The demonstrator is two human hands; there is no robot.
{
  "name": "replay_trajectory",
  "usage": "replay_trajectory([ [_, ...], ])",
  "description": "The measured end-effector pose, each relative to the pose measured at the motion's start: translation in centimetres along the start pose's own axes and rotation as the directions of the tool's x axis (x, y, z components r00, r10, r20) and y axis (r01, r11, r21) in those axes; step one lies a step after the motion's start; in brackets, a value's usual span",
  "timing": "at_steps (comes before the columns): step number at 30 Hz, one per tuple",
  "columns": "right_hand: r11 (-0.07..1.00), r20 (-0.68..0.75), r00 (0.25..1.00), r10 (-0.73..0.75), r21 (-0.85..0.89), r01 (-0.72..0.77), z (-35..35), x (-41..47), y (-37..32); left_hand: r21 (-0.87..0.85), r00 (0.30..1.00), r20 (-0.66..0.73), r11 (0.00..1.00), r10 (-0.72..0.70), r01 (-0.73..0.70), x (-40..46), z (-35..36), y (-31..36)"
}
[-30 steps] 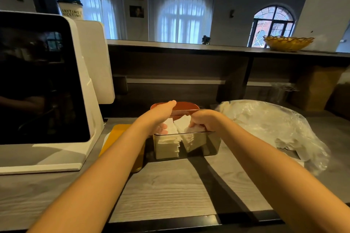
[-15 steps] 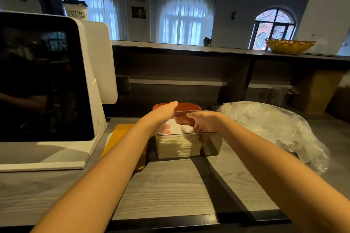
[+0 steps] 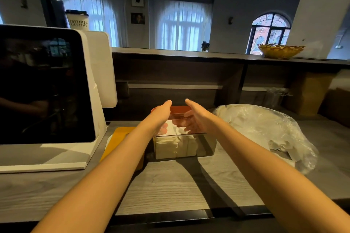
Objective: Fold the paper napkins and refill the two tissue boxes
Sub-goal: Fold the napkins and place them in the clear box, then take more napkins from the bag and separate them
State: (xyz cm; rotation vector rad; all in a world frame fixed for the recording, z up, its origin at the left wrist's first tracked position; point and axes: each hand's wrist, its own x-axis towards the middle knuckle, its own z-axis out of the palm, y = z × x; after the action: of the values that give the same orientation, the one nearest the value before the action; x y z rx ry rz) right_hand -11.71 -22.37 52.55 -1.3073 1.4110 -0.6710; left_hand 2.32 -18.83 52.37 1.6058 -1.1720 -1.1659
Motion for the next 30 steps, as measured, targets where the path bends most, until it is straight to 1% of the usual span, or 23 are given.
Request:
replay_trajectory([
  [1, 0.995, -0.07, 0.995, -0.065, 0.075, 0.07, 0.2, -0.4, -0.1, -0.01, 0.999, -0.026, 0.999, 0.038, -0.038, -0.4, 0.2, 0.3],
  [3, 0.956, -0.191, 0.957, -0.217, 0.157, 0.248, 0.1, -1.4, -0.4, -0.011, 0.982, -0.092, 0.986, 0.164, -0.166, -1.2, 0.7, 1.2],
  [5, 0.89, -0.307, 0.888, -0.341, 0.199, 0.41, -0.4, -3.0, -0.7, -0.038, 0.941, -0.145, 0.948, 0.307, -0.315, -2.2, 1.6, 2.3],
  [7, 0.82, -0.446, 0.803, -0.395, 0.222, 0.527, -1.4, -4.9, -0.5, -0.127, 0.902, -0.162, 0.899, 0.399, -0.42, -3.9, 3.0, 3.4],
  [9, 0.771, -0.542, 0.729, -0.418, 0.212, 0.6, -2.7, -6.8, 0.0, -0.188, 0.867, -0.157, 0.847, 0.473, -0.497, -5.6, 4.9, 4.2],
  [13, 0.744, -0.637, 0.621, -0.456, 0.11, 0.659, -6.4, -9.4, 2.2, -0.268, 0.823, -0.083, 0.783, 0.563, -0.562, -7.7, 9.8, 4.5],
  [17, 0.763, -0.703, 0.573, -0.422, 0.066, 0.643, -10.7, -10.3, 5.6, -0.346, 0.785, -0.038, 0.729, 0.618, -0.59, -8.1, 15.0, 3.6],
  [20, 0.826, -0.747, 0.542, -0.384, -0.015, 0.564, -14.1, -9.8, 8.8, -0.323, 0.763, 0.002, 0.722, 0.647, -0.611, -7.5, 18.4, 2.5],
  [21, 0.853, -0.75, 0.55, -0.366, -0.034, 0.521, -15.1, -9.4, 10.0, -0.31, 0.759, 0.029, 0.728, 0.65, -0.611, -7.0, 19.4, 2.0],
  [23, 0.905, -0.74, 0.597, -0.309, -0.037, 0.423, -16.7, -8.6, 12.3, -0.269, 0.763, 0.097, 0.755, 0.638, -0.597, -5.9, 21.3, 0.7],
  [25, 0.941, -0.714, 0.644, -0.275, -0.062, 0.334, -18.0, -7.6, 14.7, -0.19, 0.769, 0.179, 0.788, 0.614, -0.585, -4.6, 22.9, -0.6],
  [27, 0.961, -0.677, 0.686, -0.267, -0.129, 0.246, -18.9, -6.7, 16.7, -0.051, 0.753, 0.272, 0.79, 0.6, -0.611, -3.6, 24.1, -1.5],
  [29, 0.969, -0.661, 0.709, -0.248, -0.183, 0.168, -19.4, -5.8, 18.1, 0.158, 0.729, 0.376, 0.735, 0.572, -0.659, -2.2, 25.0, -2.5],
  [30, 0.971, -0.656, 0.717, -0.235, -0.192, 0.142, -19.5, -5.4, 18.5, 0.295, 0.72, 0.425, 0.668, 0.549, -0.683, -1.2, 25.2, -3.0],
])
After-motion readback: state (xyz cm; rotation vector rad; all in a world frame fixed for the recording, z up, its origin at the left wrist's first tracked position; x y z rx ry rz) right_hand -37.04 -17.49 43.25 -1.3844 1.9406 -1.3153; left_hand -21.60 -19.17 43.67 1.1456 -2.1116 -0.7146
